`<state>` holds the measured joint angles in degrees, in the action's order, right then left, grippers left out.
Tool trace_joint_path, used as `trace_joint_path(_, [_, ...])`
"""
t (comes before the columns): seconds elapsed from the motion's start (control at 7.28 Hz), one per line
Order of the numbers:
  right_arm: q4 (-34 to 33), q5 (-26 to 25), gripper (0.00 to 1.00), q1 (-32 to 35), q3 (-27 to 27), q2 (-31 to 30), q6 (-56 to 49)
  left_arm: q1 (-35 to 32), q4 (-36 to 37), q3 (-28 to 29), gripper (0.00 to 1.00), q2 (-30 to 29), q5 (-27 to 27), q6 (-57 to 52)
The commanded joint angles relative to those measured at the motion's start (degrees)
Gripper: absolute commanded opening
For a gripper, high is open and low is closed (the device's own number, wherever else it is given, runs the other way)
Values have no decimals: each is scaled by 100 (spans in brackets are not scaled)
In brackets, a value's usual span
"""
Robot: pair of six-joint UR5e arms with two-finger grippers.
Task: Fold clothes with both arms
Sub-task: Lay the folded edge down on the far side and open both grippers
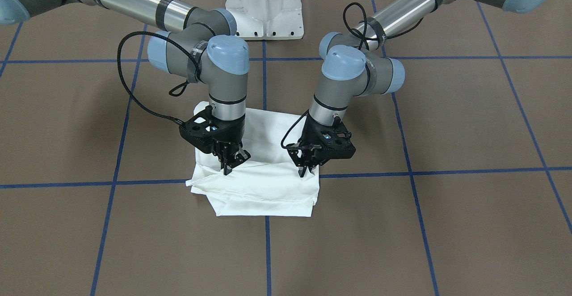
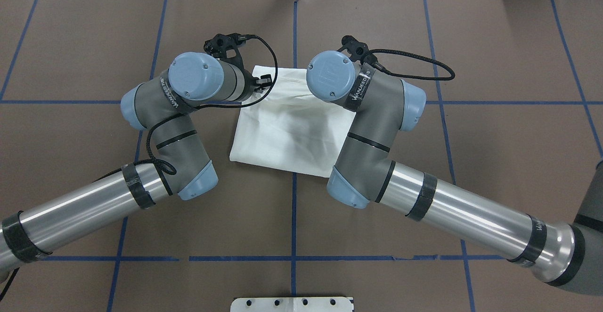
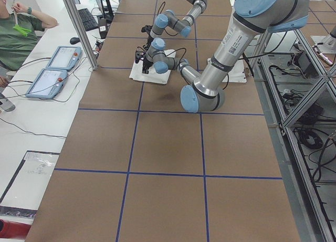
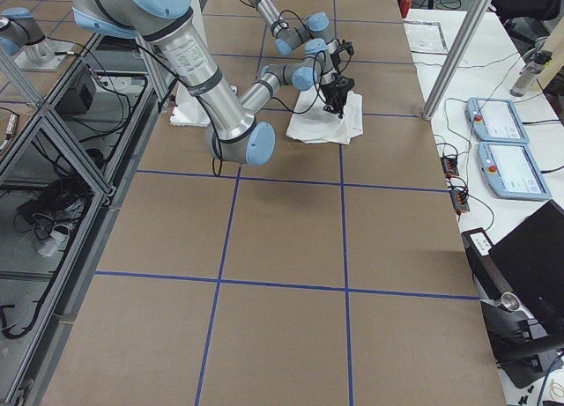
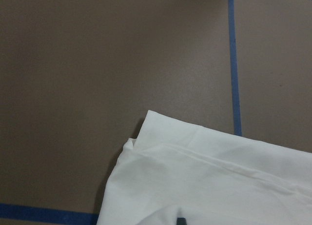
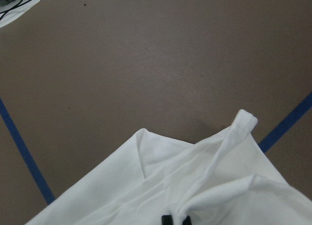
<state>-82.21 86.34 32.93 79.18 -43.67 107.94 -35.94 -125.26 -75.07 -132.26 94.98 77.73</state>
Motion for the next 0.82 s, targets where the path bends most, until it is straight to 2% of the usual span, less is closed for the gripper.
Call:
trace_joint_path(0.0, [118, 285, 100, 47, -122, 103, -412, -97, -130, 63, 99, -37, 12, -91])
trace_joint_path(0.14, [109, 531, 100, 134, -113, 130, -440, -159, -131, 54, 99, -28, 81, -100])
trace_joint_path(0.41, [126, 849, 100, 284, -78, 130, -825, -422, -122, 28, 99, 85, 861, -676])
trace_joint_path(0.69, [144, 859, 100, 267, -95, 191, -1053, -563, -78, -130, 99, 401, 961, -1196])
